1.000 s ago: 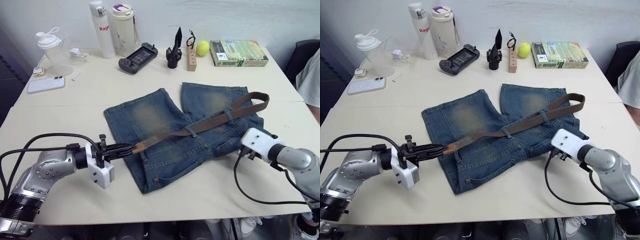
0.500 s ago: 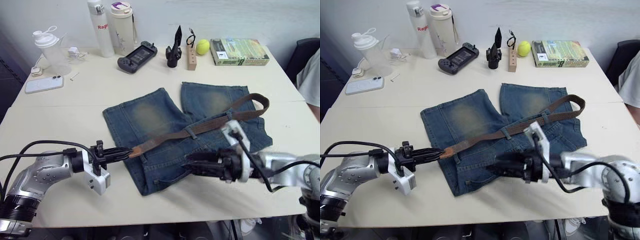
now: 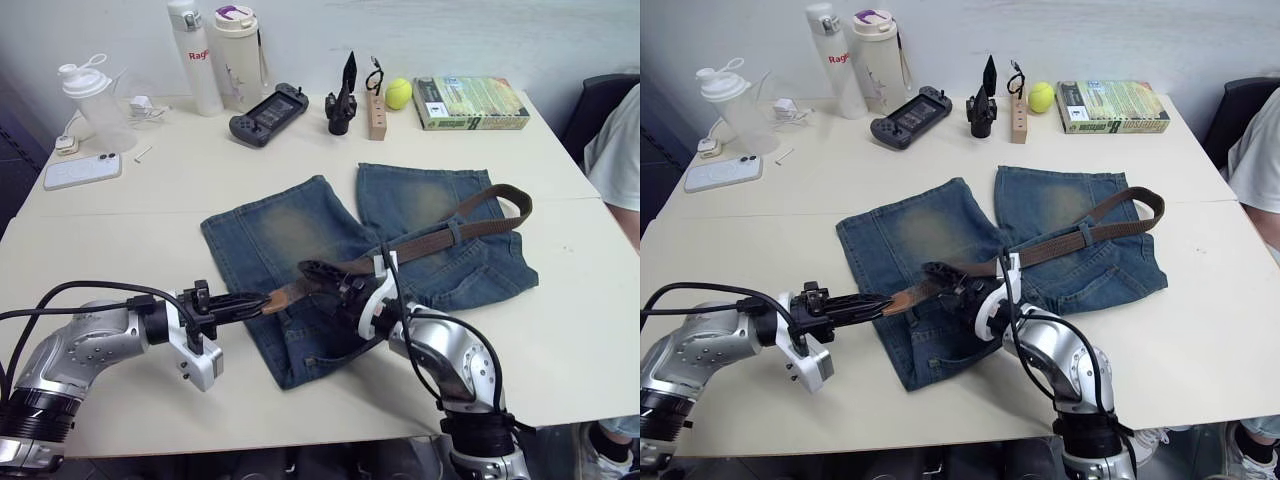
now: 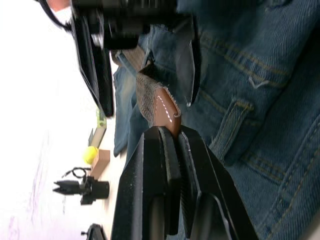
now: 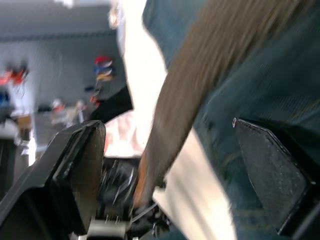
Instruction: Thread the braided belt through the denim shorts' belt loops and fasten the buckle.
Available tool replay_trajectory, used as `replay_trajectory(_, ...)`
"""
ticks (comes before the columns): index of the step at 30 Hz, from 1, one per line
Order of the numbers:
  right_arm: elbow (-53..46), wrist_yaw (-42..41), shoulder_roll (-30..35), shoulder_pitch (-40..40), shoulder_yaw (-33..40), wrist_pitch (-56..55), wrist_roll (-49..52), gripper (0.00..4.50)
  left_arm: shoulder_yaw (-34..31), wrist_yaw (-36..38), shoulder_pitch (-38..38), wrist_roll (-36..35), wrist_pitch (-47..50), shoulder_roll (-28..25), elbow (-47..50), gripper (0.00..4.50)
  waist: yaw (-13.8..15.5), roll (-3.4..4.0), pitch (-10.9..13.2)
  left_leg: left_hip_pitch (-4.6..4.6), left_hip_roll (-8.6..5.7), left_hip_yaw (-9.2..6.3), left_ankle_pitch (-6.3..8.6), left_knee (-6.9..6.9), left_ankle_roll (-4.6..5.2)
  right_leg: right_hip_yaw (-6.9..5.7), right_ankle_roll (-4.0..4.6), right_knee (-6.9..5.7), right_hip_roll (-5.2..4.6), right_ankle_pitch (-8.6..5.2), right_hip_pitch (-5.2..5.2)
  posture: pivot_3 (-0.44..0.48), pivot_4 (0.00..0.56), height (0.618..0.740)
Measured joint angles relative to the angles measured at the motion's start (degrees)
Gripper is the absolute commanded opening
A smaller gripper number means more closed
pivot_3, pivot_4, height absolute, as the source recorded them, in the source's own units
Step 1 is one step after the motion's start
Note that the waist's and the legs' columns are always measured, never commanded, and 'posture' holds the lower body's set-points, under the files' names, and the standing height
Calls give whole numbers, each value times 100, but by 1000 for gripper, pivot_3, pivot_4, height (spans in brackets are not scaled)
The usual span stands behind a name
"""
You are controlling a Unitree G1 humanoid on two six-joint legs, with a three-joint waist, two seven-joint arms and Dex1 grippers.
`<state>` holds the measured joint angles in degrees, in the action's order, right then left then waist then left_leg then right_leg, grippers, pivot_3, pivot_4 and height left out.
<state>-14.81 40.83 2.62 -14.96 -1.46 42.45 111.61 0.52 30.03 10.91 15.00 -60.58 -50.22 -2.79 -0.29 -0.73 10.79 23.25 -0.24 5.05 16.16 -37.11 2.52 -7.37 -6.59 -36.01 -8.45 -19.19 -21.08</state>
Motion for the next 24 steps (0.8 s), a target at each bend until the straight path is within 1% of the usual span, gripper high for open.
replay_trajectory(1, 8, 30, -6, 1, 38, -10, 0, 4383, 0, 0, -21, 0, 5, -7, -1, 0, -4, 0, 0, 0, 2, 3, 0, 2, 0, 3, 0, -2, 0, 0, -5, 0, 150, 740)
replay_trajectory(2, 16, 69, -7, 2, 62, -17, 0, 4159, 0, 0, -29, 0, 9, -13, 0, 0, -9, 0, 0, 1, 5, 8, 0, 3, 0, 7, 0, -4, 0, 0, -10, 0, 150, 740)
replay_trajectory(4, 15, 115, -8, 9, 69, -22, 0, 3569, -1, 0, -29, 0, 9, -32, -1, 0, -29, 0, 0, 1, 10, 19, 0, 5, -1, 16, 0, -9, -1, 0, -20, 0, 150, 740)
replay_trajectory(6, 12, 124, -5, 32, 45, -3, 0, 2725, -1, 0, -27, 3, 9, -36, -1, 0, -54, 0, 0, 1, 12, 25, 0, 7, -1, 21, 1, -12, -1, 0, -25, 0, 150, 740)
replay_trajectory(7, 4, 121, -1, 48, 20, 7, 0, 2206, -1, 0, -26, 12, 9, -36, -1, 0, -65, 0, 0, 2, 12, 26, 0, 6, 0, 23, 1, -14, -2, 0, -28, 0, 150, 740)
replay_trajectory(8, -15, 113, 12, 60, -17, 13, 1, 1915, -1, 0, -26, 30, 9, -36, -2, 0, -82, 0, 0, 3, 12, 27, 0, 6, 0, 27, 0, -14, -2, 0, -29, 0, 150, 740)
replay_trajectory(9, -22, 110, 17, 60, -26, 13, 1, 1310, -1, 0, -25, 36, 9, -36, -2, 0, -89, 0, 0, 3, 11, 28, 0, 6, 0, 27, 0, -14, -2, 0, -29, 0, 150, 740)
replay_trajectory(11, -33, 101, 41, 59, -50, -4, 4, 355, -1, 0, -24, 69, 10, -36, -1, 0, -116, 0, 0, 3, 11, 28, 0, 6, 1, 32, 0, -14, -3, 0, -29, 0, 150, 740)
replay_trajectory(12, -33, 96, 41, 59, -49, -27, 4, 79, -1, 1, -24, 84, 12, -36, -2, 0, -125, 0, 0, 3, 11, 29, 0, 7, 1, 34, 0, -13, -4, 0, -30, 0, 150, 740)
replay_trajectory(16, -33, 11, 37, 56, -64, -117, 29, 79, 0, 1, -25, 78, 49, -37, 5, 0, -134, 0, 0, 3, 12, 30, 0, 8, 1, 50, 0, -14, -3, 0, -34, 0, 150, 740)
replay_trajectory(18, -29, -76, 63, 24, -61, -131, 30, 0, 2, 15, -61, -50, 161, -42, 48, 818, -134, 0, 0, 4, 12, 31, 0, 8, 1, 60, 0, -14, -4, 0, -34, 0, 150, 740)
replay_trajectory(19, -26, -138, 100, 1, -61, -129, 29, 0, 7, 33, -102, -202, 263, -49, 100, 1148, -135, 0, 0, 4, 12, 31, 1, 7, 1, 69, 0, -14, -5, 0, -34, 0, 150, 740)
replay_trajectory(20, -24, -187, 141, -14, -55, -128, 29, 0, 10, 67, -158, -373, 382, -64, 180, 1571, -135, 0, 0, 4, 13, 31, 1, 7, 1, 76, 0, -13, -6, 0, -34, 0, 150, 740)
replay_trajectory(24, -4, -350, 264, -37, -43, -131, 23, 0, 60, 453, -470, -1202, 1325, -272, 682, 3313, -141, 0, 0, 4, 13, 32, 1, 7, 2, 90, 1, -13, -5, 0, -35, 0, 150, 740)
